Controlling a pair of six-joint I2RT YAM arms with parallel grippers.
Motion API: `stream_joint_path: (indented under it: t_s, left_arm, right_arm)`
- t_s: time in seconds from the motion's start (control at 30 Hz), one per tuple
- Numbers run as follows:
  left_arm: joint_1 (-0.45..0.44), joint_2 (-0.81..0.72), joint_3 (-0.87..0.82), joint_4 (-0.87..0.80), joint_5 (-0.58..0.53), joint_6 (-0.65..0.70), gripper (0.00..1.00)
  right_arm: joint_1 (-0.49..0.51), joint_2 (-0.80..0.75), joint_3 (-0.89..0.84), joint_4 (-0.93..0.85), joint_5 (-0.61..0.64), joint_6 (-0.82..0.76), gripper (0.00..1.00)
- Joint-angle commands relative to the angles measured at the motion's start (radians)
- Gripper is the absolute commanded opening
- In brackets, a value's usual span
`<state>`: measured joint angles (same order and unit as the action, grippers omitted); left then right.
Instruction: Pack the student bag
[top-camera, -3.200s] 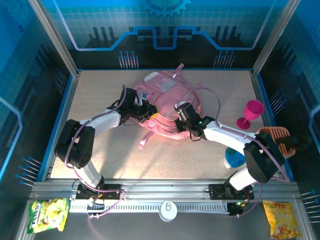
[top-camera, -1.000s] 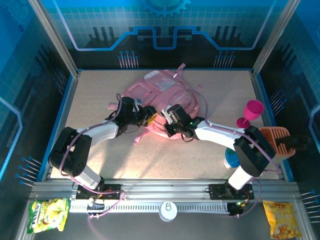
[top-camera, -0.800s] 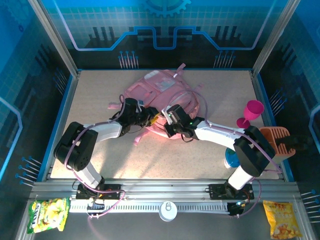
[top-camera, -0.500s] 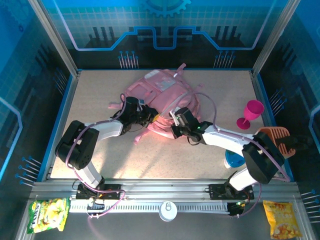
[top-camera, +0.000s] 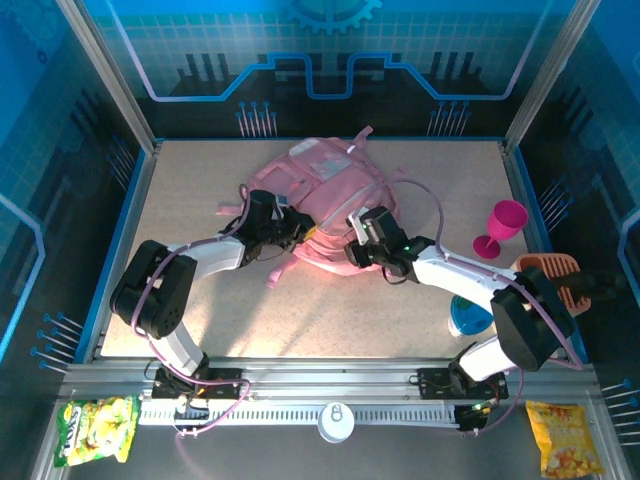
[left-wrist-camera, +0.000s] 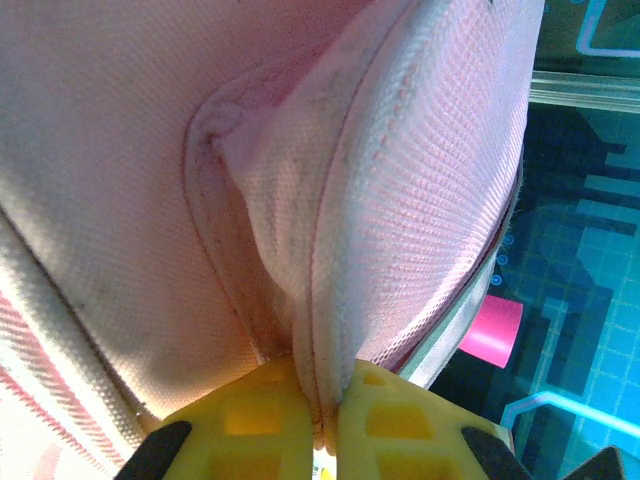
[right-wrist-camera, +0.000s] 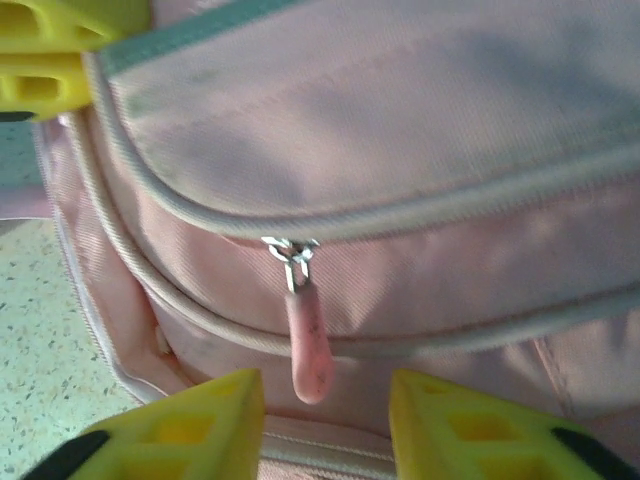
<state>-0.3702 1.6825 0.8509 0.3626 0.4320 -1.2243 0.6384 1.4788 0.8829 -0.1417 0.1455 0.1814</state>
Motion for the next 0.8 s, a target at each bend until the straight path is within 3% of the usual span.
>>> stream_joint_path:
  t_s: [0.0,0.23,0.43,0.63,0.77]
  left_arm:
    - [0.017,-0.001,0.043,0.007,0.008,0.028,0.0]
    - [0.017,-0.004,0.05,0.005,0.015,0.029,0.0]
    - [0.022,-0.016,0.044,-0.007,0.016,0.037,0.0]
    - [0.047,-0.039,0.036,-0.033,0.014,0.061,0.0]
    - [0.07,-0.06,0.032,-0.07,0.025,0.098,0.0]
  right_arm:
    - [-0.012,0.017,0.053,-0.026,-0.029,-0.039,0.43]
    - [-0.012,0.112,0.13,-0.056,-0.03,-0.06,0.45]
    - [-0.012,0.148,0.148,-0.065,-0.033,-0.049,0.31]
    - [-0.026,0.134,0.133,-0.078,0.104,-0.008,0.04]
    - [-0.045,0.11,0.134,-0.094,0.147,0.024,0.0]
